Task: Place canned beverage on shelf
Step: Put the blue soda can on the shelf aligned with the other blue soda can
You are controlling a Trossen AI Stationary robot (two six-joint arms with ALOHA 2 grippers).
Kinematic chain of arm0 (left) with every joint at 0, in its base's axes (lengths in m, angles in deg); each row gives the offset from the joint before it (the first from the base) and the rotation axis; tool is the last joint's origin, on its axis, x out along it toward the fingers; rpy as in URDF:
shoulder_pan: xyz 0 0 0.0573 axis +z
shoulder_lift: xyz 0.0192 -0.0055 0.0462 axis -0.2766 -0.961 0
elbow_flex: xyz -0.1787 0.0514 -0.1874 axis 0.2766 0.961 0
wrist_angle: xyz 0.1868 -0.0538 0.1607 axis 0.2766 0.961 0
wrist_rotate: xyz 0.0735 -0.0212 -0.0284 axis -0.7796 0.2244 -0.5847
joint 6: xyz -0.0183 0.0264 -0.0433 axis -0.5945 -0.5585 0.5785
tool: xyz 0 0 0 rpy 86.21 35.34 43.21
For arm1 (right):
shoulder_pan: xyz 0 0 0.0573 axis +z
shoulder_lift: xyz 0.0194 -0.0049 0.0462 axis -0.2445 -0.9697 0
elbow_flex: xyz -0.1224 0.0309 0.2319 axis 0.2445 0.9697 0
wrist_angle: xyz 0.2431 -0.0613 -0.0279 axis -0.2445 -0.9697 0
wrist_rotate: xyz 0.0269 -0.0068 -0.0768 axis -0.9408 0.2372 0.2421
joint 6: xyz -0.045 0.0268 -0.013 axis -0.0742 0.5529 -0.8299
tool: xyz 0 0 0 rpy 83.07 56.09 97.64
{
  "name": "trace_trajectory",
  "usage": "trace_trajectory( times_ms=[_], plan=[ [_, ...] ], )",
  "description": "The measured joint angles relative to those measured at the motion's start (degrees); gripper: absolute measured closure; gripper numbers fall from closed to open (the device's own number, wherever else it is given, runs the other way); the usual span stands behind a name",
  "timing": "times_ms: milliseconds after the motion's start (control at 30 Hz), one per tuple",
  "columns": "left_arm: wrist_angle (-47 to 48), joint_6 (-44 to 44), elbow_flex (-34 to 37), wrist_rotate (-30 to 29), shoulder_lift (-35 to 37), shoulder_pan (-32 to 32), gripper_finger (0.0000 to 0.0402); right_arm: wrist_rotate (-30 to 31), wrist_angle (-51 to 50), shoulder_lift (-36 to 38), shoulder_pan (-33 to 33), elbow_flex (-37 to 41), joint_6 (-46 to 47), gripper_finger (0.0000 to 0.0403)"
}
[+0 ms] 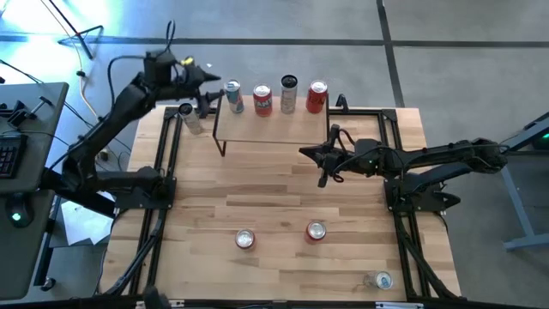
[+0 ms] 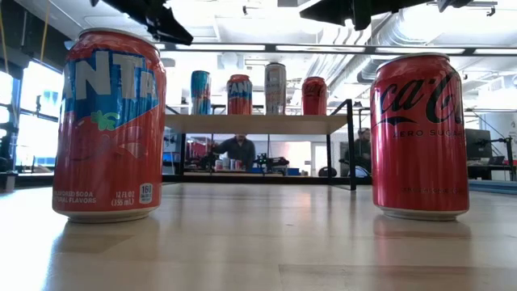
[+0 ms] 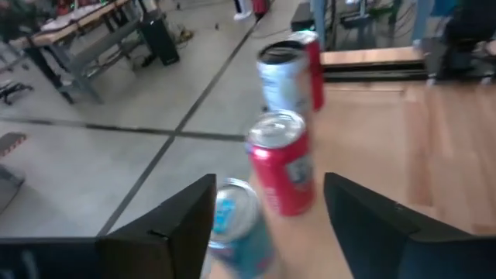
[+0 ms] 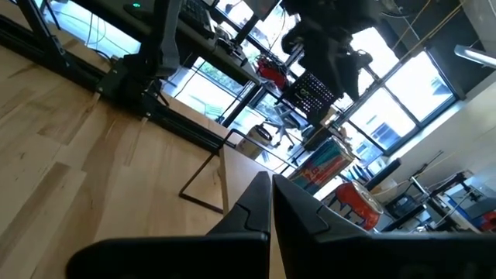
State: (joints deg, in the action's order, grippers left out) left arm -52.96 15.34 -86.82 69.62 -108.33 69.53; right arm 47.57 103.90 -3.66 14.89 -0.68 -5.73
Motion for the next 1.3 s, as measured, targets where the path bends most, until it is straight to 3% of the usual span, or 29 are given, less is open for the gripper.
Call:
trace_trajectory(
  times_ms=[333,533,833,1067,1300],
  plan=[
    [-29.1,9.2,29.2,0.0,15.6,-7.1,0.0291,0.0,0.0,0.0,0.0,0.0,0.2,0.0403],
    [-40.3,12.7,40.0,-0.2,21.1,-11.1,0.0338,0.0,-1.7,-0.2,0.0,0.0,2.8,0.0403],
    [-42.5,12.8,43.8,-0.2,24.9,-15.8,0.0387,-0.1,-2.1,-0.8,0.0,0.0,12.7,0.0403],
    [-46.8,12.0,47.4,-0.2,25.0,-17.0,0.0399,-5.6,7.5,-8.7,-0.7,0.0,19.0,0.0403],
    [-49.3,13.0,49.8,-0.2,24.9,-17.6,0.0401,-5.7,17.2,-15.3,-0.6,0.0,24.8,0.0402]
  ],
)
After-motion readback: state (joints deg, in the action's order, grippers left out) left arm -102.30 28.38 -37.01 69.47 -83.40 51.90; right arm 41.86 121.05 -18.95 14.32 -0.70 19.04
